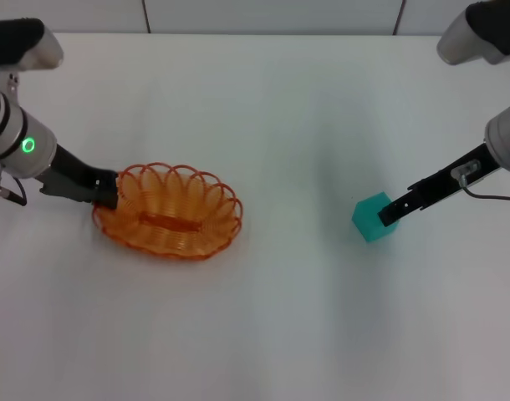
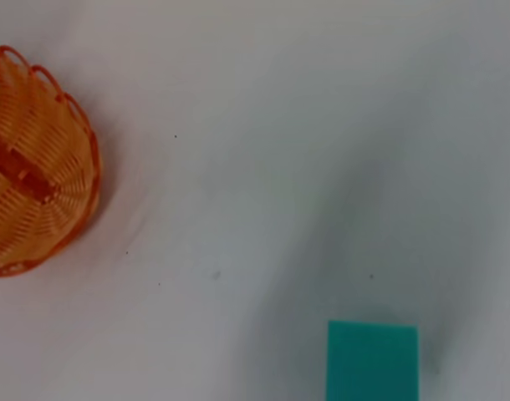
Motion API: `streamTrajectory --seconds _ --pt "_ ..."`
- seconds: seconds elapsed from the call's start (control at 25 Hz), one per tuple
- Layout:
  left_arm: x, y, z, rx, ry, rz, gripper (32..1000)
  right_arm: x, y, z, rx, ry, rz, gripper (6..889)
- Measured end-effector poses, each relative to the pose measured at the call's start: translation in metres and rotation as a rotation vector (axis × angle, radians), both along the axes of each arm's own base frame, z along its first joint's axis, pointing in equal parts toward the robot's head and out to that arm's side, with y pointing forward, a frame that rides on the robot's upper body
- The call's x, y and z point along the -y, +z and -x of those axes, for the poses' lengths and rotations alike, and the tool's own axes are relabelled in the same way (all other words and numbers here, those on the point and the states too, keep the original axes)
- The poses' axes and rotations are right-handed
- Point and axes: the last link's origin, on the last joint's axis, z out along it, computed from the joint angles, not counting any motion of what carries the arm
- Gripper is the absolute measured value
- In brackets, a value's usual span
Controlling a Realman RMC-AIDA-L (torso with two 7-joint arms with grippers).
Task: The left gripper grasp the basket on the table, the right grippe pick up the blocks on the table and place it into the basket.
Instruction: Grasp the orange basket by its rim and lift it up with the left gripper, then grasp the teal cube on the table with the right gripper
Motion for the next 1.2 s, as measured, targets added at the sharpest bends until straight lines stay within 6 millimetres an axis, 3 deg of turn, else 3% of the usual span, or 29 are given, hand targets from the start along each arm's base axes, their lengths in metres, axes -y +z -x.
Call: streamTrajectory --seconds 0.4,0.8,1.0,1.2 --pt "0.005 0.013 -0.030 0.157 0.006 0.011 112 -0.001 -0.002 -0.003 -0.009 -0.011 -0.005 872" --pt "0.015 0.038 -0.082 0.278 -0.059 -0.014 99 -0.004 -0.001 -0.003 -0.021 -0.009 -0.024 872" --pt "0.026 0.036 -0.103 0.261 -0.092 0.006 98 -0.005 -0.006 -0.004 -0.023 -0.017 -0.026 871" --pt "0.031 0.028 -0.108 0.269 -0.091 0.038 98 -0.007 -0.011 -0.004 -0.022 -0.020 -0.023 871"
